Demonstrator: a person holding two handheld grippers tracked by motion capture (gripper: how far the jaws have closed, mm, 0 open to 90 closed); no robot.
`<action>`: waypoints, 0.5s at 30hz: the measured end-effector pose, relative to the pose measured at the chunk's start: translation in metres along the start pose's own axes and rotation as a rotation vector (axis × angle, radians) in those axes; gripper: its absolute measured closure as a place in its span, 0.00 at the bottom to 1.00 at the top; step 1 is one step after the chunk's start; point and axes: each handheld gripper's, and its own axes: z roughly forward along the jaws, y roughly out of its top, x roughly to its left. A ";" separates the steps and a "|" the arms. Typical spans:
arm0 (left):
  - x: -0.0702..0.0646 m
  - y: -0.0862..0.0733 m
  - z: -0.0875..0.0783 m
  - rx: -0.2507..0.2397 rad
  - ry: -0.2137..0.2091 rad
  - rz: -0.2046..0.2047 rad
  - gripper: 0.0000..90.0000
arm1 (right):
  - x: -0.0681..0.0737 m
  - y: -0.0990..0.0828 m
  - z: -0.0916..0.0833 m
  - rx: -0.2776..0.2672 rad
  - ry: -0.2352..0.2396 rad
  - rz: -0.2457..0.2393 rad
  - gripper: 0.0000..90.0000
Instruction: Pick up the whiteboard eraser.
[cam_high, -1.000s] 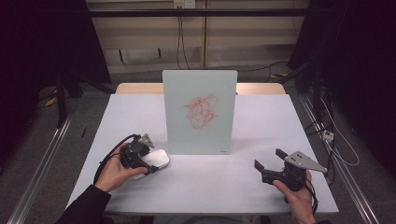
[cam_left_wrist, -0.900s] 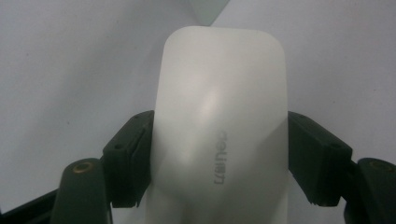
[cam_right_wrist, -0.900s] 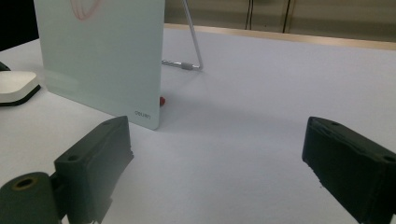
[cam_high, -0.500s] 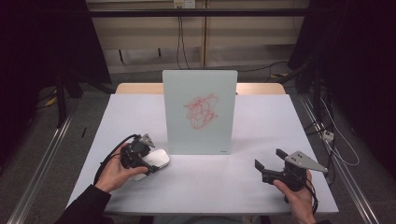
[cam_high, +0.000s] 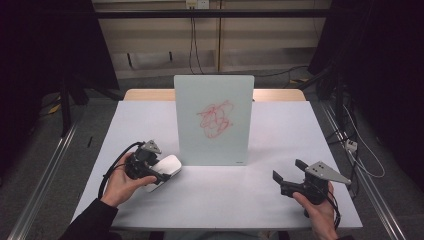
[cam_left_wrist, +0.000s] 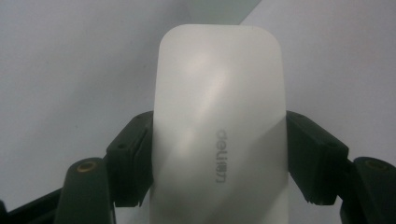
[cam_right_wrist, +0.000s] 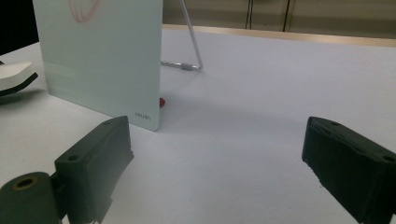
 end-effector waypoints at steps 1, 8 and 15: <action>0.000 -0.001 -0.002 -0.008 -0.004 0.002 0.35 | 0.000 0.000 0.000 0.000 0.000 0.000 0.09; -0.003 -0.009 -0.016 -0.123 0.012 -0.031 0.35 | 0.001 0.001 0.002 0.000 0.002 0.003 0.09; -0.009 -0.012 -0.028 -0.233 0.054 -0.039 0.34 | 0.002 0.001 0.005 0.005 0.011 0.004 0.09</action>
